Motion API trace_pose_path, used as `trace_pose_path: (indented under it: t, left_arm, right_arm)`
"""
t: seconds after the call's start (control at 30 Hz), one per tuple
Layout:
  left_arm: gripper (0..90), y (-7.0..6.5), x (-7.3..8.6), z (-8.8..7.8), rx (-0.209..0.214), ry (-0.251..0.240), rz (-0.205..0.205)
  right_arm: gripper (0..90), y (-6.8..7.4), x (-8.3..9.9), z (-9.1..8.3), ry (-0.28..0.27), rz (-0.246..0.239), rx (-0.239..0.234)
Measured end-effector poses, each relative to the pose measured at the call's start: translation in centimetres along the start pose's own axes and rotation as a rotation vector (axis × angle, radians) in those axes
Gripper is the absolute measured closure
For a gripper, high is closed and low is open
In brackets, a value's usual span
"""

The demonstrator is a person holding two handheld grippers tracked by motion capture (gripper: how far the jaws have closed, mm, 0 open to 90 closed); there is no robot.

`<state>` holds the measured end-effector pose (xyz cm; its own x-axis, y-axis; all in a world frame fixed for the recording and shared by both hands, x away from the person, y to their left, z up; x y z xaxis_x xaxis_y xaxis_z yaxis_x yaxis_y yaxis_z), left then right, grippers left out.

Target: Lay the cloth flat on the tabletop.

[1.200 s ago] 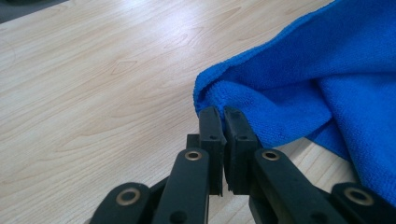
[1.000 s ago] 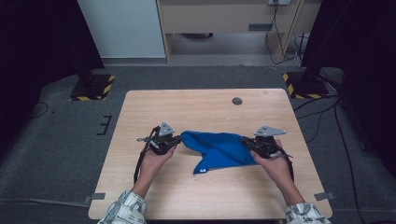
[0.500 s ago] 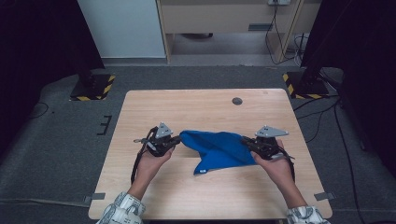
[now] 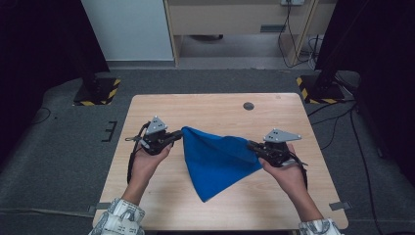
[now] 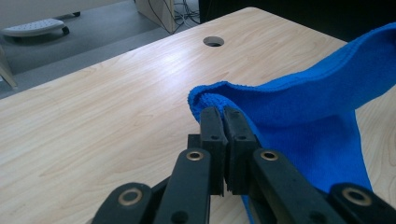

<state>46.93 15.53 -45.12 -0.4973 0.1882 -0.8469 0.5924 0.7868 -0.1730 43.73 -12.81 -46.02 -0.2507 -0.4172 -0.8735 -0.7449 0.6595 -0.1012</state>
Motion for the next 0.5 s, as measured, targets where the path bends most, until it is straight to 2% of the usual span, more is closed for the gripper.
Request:
trace_pose_path:
  t: [0.1,0.23,0.5]
  left_arm:
    - [87.6,0.3,-0.7,0.7,-0.019,0.02,0.013]
    - [87.6,1.0,-1.3,1.9,-0.038,0.038,0.006]
    - [87.6,2.4,-1.9,4.7,-0.069,0.081,-0.008]
  right_arm:
    - [86.0,-0.8,-0.7,0.3,0.019,-0.014,0.018]
    - [86.0,-2.9,-1.1,1.2,0.042,-0.013,0.039]
    - [86.0,-6.9,-0.8,2.9,0.074,0.032,0.07]
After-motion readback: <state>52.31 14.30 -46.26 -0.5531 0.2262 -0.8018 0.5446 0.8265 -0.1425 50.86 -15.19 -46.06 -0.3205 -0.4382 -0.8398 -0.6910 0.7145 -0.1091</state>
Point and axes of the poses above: each handheld gripper's, and its own axes: z roughly forward along the jaws, x roughly out of its underside, y roughly to its left, the point moved 8 cm from there along z, roughly forward along the jaws, and after that the axes turned 10 degrees about -z, right-handed, at the moved point
